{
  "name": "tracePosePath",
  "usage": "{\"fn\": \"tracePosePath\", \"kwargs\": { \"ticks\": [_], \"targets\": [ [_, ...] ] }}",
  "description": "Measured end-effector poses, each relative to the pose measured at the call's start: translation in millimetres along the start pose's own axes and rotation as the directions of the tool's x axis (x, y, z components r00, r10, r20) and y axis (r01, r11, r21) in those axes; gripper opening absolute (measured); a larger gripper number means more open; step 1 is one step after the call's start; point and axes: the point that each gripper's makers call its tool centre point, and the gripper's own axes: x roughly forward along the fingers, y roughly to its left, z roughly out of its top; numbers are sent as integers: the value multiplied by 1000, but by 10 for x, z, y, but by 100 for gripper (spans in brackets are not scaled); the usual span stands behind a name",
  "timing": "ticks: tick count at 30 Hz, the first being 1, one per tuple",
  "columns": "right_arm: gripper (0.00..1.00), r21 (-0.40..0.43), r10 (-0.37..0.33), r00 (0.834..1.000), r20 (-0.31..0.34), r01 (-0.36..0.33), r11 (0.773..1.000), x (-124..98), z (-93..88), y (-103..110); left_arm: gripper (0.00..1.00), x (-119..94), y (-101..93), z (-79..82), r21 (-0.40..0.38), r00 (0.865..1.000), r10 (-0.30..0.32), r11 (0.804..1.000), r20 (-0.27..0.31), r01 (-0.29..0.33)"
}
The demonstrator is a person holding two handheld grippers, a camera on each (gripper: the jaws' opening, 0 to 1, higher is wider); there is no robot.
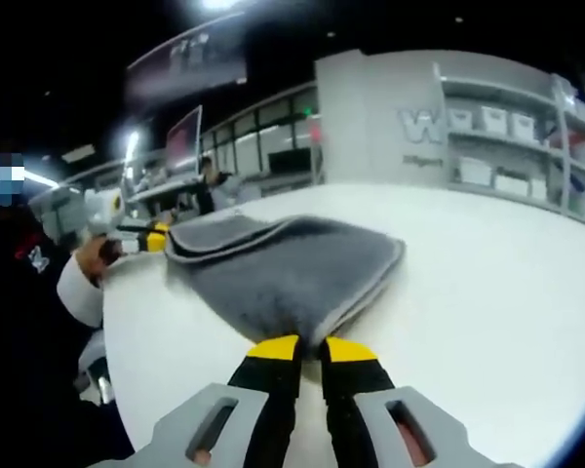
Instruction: Open the folded towel by lifting each exposed corner and separating the folded layers until the towel lies flat within the target outline without major curled edges
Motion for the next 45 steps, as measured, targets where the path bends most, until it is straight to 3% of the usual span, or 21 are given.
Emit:
{"fn": "tracePosePath", "kwargs": {
  "ticks": [12, 15, 22, 32, 45],
  "targets": [
    [3, -4, 108, 993, -53, -108, 994, -127, -93, 206, 11, 19, 155, -51, -16, 999, 48, 999, -9, -48],
    [3, -6, 138, 989, -59, -138, 990, -173, -88, 279, 10, 13, 239, 50, -30, 995, 83, 996, 50, -81],
    [2, 23, 172, 982, -75, -171, 985, -226, -108, 384, 10, 12, 129, 10, -17, 994, 101, 995, 32, -100],
    [1, 107, 280, 954, -103, -270, 957, -314, -195, 649, 9, 77, 245, 23, -44, 992, 126, 991, 32, -124],
    [1, 91, 359, 924, -135, -349, 933, -360, -243, 849, 9, 164, 419, -13, -32, 991, 130, 991, -20, -130]
  ]
}}
